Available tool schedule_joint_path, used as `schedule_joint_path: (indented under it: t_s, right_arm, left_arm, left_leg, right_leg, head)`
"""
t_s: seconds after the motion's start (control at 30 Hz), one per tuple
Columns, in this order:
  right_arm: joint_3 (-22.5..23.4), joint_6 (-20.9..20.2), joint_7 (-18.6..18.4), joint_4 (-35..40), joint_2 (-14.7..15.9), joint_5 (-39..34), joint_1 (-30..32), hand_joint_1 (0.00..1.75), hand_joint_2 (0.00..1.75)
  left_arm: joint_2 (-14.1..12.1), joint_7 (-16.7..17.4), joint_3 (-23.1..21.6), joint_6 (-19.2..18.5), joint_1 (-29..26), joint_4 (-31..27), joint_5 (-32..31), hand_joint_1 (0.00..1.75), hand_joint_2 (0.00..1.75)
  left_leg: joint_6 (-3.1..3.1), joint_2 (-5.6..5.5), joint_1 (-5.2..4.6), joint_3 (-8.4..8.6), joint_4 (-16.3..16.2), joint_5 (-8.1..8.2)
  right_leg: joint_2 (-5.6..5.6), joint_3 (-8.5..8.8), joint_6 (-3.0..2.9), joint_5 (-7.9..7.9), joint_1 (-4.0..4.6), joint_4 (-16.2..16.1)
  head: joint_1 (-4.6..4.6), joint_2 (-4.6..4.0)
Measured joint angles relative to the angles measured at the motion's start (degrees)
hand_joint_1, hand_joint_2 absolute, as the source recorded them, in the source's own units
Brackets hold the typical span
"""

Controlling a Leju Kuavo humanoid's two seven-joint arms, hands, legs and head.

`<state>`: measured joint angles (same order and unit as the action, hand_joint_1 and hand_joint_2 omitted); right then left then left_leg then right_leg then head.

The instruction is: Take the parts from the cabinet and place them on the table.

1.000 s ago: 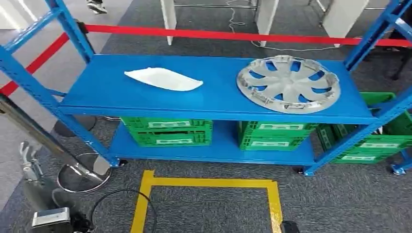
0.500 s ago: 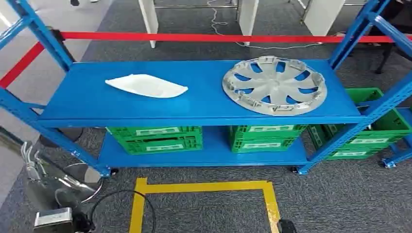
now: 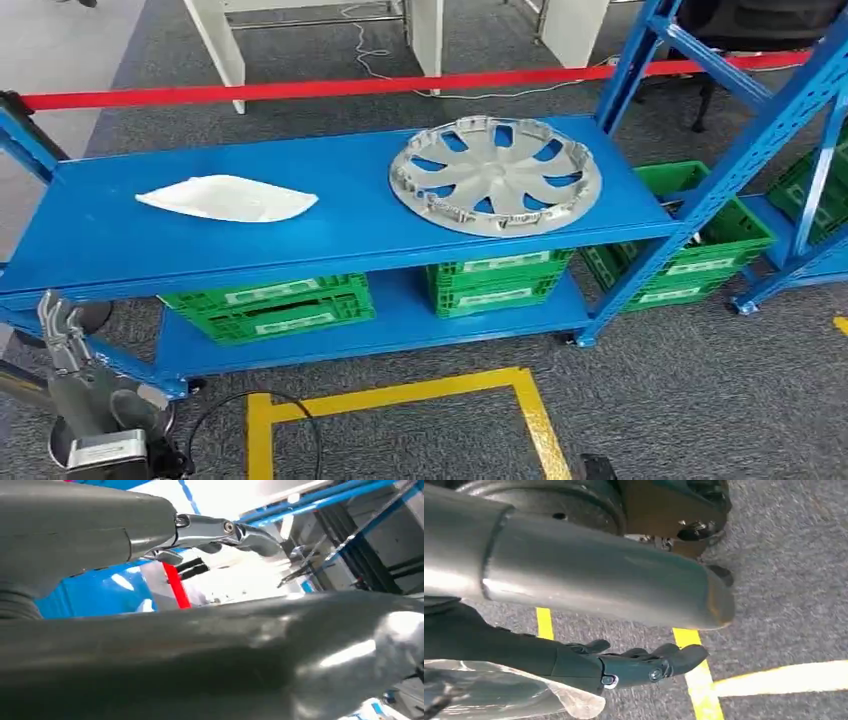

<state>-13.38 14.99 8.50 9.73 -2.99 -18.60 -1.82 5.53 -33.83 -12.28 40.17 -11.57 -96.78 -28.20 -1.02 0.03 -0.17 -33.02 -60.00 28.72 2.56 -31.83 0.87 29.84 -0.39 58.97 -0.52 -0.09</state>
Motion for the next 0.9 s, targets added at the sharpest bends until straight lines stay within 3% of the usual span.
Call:
schedule_joint_path:
  t_s: [0.07, 0.1, 0.13, 0.2, 0.23, 0.27, 0.3, 0.33, 0.4, 0.43, 0.47, 0.57, 0.63, 0.73, 0.77, 0.8, 0.83, 0.9]
  right_arm:
    - [0.0, -0.2, -0.1, 0.0, 0.0, 0.0, 0.0, 0.00, 0.00]
    - [0.0, -0.2, -0.1, 0.0, 0.0, 0.1, 0.0, 0.00, 0.00]
    - [0.0, -0.2, -0.1, 0.0, 0.0, 0.2, -0.1, 0.00, 0.00]
    - [0.0, -0.2, -0.2, 0.0, 0.0, 0.4, -0.1, 0.00, 0.00]
    - [-0.1, -0.2, -0.2, 0.0, 0.0, 0.6, -0.1, 0.00, 0.00]
    - [-0.1, -0.2, -0.2, 0.0, 0.0, 0.7, 0.1, 0.00, 0.00]
    - [-0.1, -0.2, -0.2, 0.0, 0.0, 0.7, 0.1, 0.00, 0.00]
    - [-0.1, -0.2, -0.2, 0.0, 0.0, 0.8, 0.1, 0.00, 0.00]
    - [-0.1, -0.2, -0.2, 0.0, 0.0, 0.8, 0.0, 0.00, 0.00]
    - [-0.1, -0.2, -0.2, 0.0, 0.0, 0.8, -0.1, 0.00, 0.00]
    - [-0.1, -0.2, -0.2, 0.0, 0.0, 0.8, -0.2, 0.00, 0.00]
    - [-0.2, -0.2, -0.3, 0.0, 0.0, 0.8, 0.0, 0.00, 0.00]
    - [-0.2, -0.1, -0.3, 0.0, 0.0, 0.9, 0.1, 0.00, 0.00]
    - [-0.2, -0.2, -0.3, 0.0, 0.0, 0.9, -0.1, 0.00, 0.00]
    - [-0.2, -0.2, -0.3, 0.0, 0.0, 0.9, 0.0, 0.00, 0.00]
    - [-0.2, -0.2, -0.3, 0.0, 0.0, 0.8, 0.0, 0.00, 0.00]
    - [-0.2, -0.2, -0.3, 0.0, 0.0, 0.8, 0.0, 0.00, 0.00]
    - [-0.2, -0.2, -0.3, 0.0, 0.0, 0.9, -0.1, 0.00, 0.00]
  left_arm:
    - [0.0, 0.0, 0.1, 0.1, 0.0, 0.0, 0.0, 0.00, 0.00]
    - [0.1, 0.0, 0.0, 0.1, 0.0, 0.0, 0.0, 0.00, 0.00]
    - [0.1, 0.0, 0.0, 0.0, 0.1, 0.0, 0.0, 0.00, 0.00]
    - [0.1, 0.0, 0.0, -0.1, 0.0, 0.0, 0.0, 0.00, 0.00]
    - [0.1, 0.0, 0.0, -0.1, 0.1, 0.0, 0.0, 0.00, 0.00]
    - [0.1, 0.0, 0.0, -0.1, 0.0, 0.0, 0.1, 0.00, 0.00]
    - [0.1, 0.0, 0.0, -0.1, 0.0, 0.0, 0.1, 0.00, 0.00]
    - [0.1, 0.0, 0.0, -0.1, 0.0, 0.0, 0.1, 0.00, 0.00]
    - [0.2, -0.1, 0.0, -0.1, 0.0, 0.0, 0.1, 0.00, 0.00]
    - [0.2, -0.1, 0.0, -0.1, 0.0, 0.0, 0.1, 0.00, 0.00]
    - [0.2, -0.2, 0.0, -0.1, 0.1, 0.0, 0.2, 0.00, 0.00]
    - [0.2, -0.2, 0.0, -0.1, 0.1, 0.0, 0.2, 0.00, 0.00]
    - [0.2, -0.2, 0.0, -0.1, 0.1, -0.2, 0.2, 0.00, 0.00]
    - [0.2, -0.2, 0.0, -0.1, 0.0, -0.2, 0.2, 0.00, 0.00]
    - [0.2, -0.2, 0.0, -0.1, -0.1, -0.1, 0.2, 0.00, 0.00]
    - [0.2, -0.2, 0.0, -0.1, -0.1, -0.2, 0.2, 0.00, 0.00]
    - [0.1, -0.2, 0.0, -0.1, -0.1, -0.2, 0.2, 0.00, 0.00]
    - [0.1, -0.2, 0.0, -0.1, -0.1, -0.2, 0.3, 0.00, 0.00]
  left_leg:
    - [-0.78, -0.08, 0.15, 0.20, 0.8, -0.41]
    - [-1.05, 0.04, 0.39, 0.62, 1.5, -0.74]
    - [-1.34, 0.07, 0.43, 0.73, 1.6, -0.74]
    - [-1.60, 0.29, 0.40, 0.72, 1.6, -0.56]
    - [-1.67, 0.34, 0.39, 0.71, 1.6, -0.50]
    - [-1.70, 0.34, 0.39, 0.77, 1.6, -0.40]
    - [-1.67, 0.34, 0.41, 0.92, 1.5, -0.27]
    - [-1.56, 0.32, 0.42, 1.15, 1.5, -0.10]
    - [-1.11, 0.32, 0.51, 1.95, 1.5, 0.49]
    - [-0.74, 0.34, 0.19, 2.03, 1.5, 0.73]
    - [-0.44, 0.29, -0.01, 1.83, 1.1, 0.88]
    - [0.11, 0.41, 0.07, 2.17, 1.4, 0.89]
    - [0.85, 0.28, 0.17, 1.64, -0.7, 2.65]
    - [1.34, 0.25, 0.39, -5.24, -14.4, 8.27]
    - [1.34, 0.25, 0.40, -6.85, -16.8, 8.49]
    - [1.28, 0.25, 0.39, -7.14, -16.6, 7.25]
    - [1.11, 0.25, 0.39, -6.30, -13.9, 4.66]
    - [0.41, 0.18, 0.34, -2.13, -3.5, -1.74]
  right_leg:
    - [-0.12, 0.26, 0.72, -0.07, -0.04, -0.5]
    - [-0.78, -0.28, 0.92, 0.43, -0.17, 0.1]
    - [-1.46, -1.32, 1.13, 1.94, -0.13, 2.2]
    - [-1.95, -5.54, 1.56, 5.75, -0.31, 10.5]
    - [-2.00, -7.70, 1.75, 6.95, -0.33, 14.4]
    - [-2.05, -9.05, 1.92, 6.82, -0.34, 16.4]
    - [-2.09, -8.86, 1.99, 5.28, -0.40, 15.3]
    - [-2.14, -7.57, 2.03, 2.90, -0.47, 12.1]
    - [-2.66, -2.75, 1.89, -2.28, -0.57, 2.0]
    - [-2.99, -1.81, 1.79, -1.14, -0.41, 0.6]
    - [-2.69, -1.10, 1.16, -1.15, -0.36, -0.3]
    - [-2.61, -1.04, 0.27, -1.04, -0.26, -0.3]
    - [-2.63, -0.47, -0.42, -0.93, -0.63, -0.6]
    - [-2.59, -0.05, -1.03, -0.53, -0.57, -0.6]
    - [-2.57, 0.11, -1.03, -0.39, -0.57, -0.6]
    - [-2.47, 0.37, -1.00, -0.20, -0.57, -0.6]
    - [-2.33, 0.70, -0.99, 0.02, -0.56, -0.6]
    - [-2.04, 1.63, -0.79, 0.56, -0.56, -0.6]
  head:
    - [0.02, 0.00]
    - [-0.04, 0.00]
    - [-0.29, 0.00]
    - [-0.35, 0.00]
    - [-0.33, 0.00]
    - [-0.42, 0.00]
    - [-0.37, 0.00]
    - [-0.40, 0.00]
    - [-0.39, 0.00]
    - [-0.44, 0.00]
    - [-0.37, 0.00]
    - [-0.33, 0.00]
    - [0.09, 0.00]
    - [0.07, 0.00]
    - [0.09, 0.00]
    - [0.07, 0.00]
    - [0.11, 0.00]
    - [0.11, 0.00]
